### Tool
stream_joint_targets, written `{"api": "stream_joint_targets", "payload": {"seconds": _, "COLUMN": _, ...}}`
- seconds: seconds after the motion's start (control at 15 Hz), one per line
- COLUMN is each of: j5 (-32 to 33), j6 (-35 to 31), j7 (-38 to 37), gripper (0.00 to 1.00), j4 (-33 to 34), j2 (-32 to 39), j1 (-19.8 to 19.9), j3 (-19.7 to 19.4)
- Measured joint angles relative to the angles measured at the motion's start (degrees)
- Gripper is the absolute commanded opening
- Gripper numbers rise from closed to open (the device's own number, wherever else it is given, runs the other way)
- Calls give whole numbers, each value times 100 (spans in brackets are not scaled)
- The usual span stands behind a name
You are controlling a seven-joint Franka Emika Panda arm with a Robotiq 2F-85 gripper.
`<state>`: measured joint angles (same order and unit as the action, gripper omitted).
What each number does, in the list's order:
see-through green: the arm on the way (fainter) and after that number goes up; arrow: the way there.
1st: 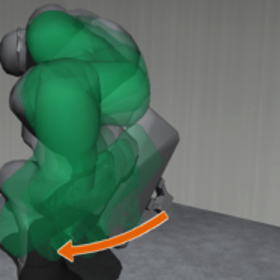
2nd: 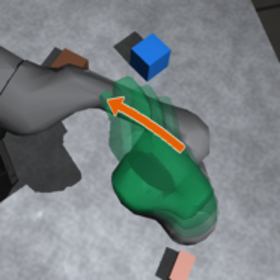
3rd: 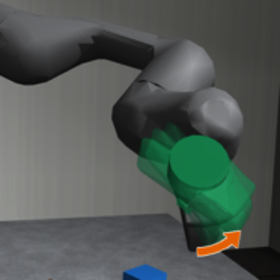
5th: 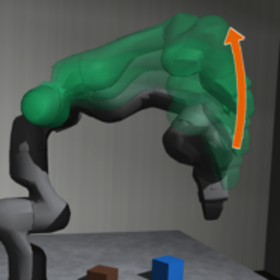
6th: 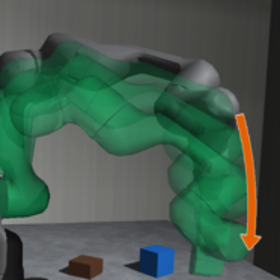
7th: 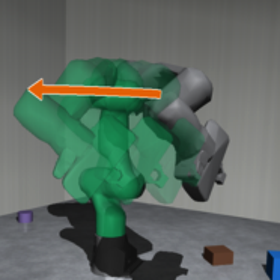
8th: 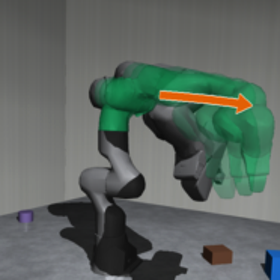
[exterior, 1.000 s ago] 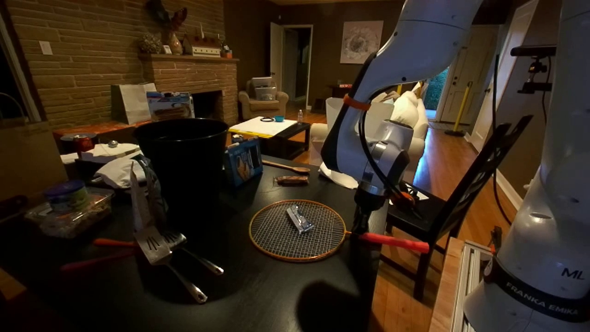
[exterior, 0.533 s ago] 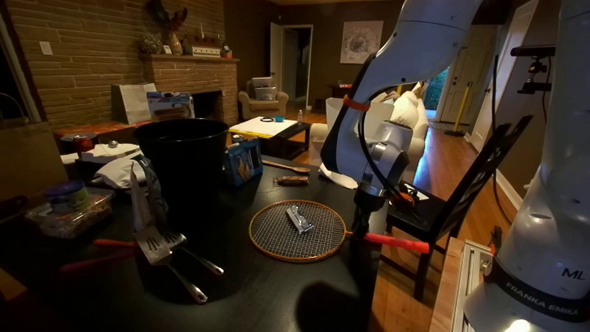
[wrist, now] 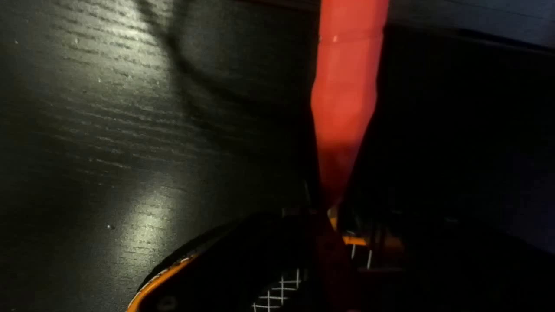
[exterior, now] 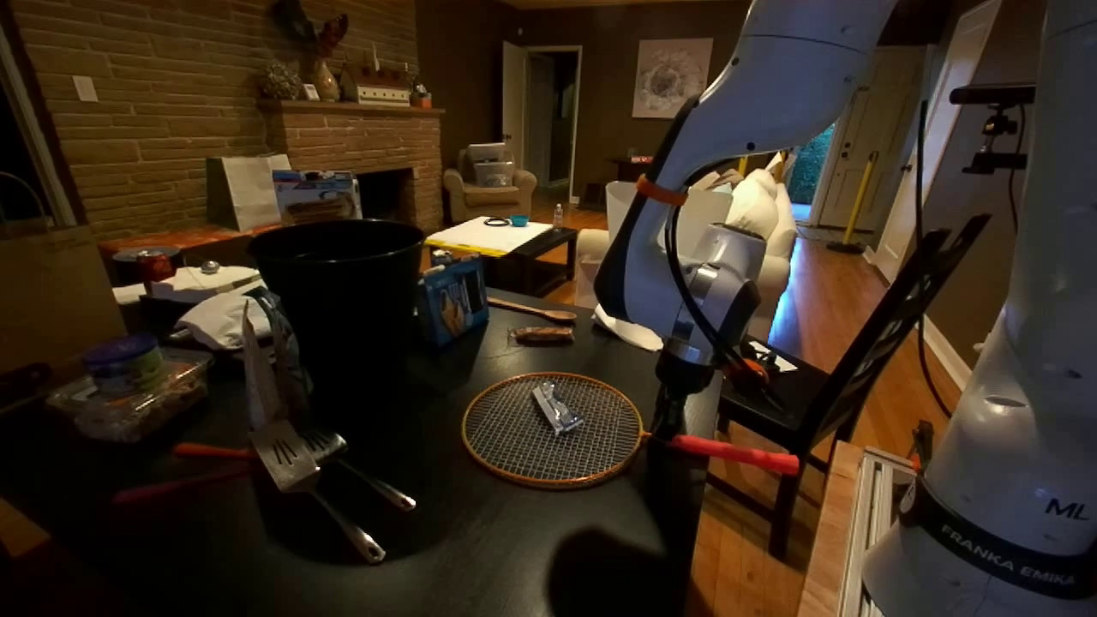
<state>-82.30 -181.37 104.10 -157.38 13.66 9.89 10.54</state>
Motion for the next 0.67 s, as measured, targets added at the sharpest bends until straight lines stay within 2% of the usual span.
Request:
{"api": "stream_joint_targets", "payload": {"seconds": 0.13, "j5": 1, "j6": 0, "j7": -1, "gripper": 3, "j4": 29, "j2": -4, "j1": 0, "j3": -5}}
{"api": "stream_joint_targets", "payload": {"seconds": 0.67, "j5": 8, "j6": 181, "j7": -1, "gripper": 3, "j4": 46, "j2": -282, "j1": 53, "j3": -44}}
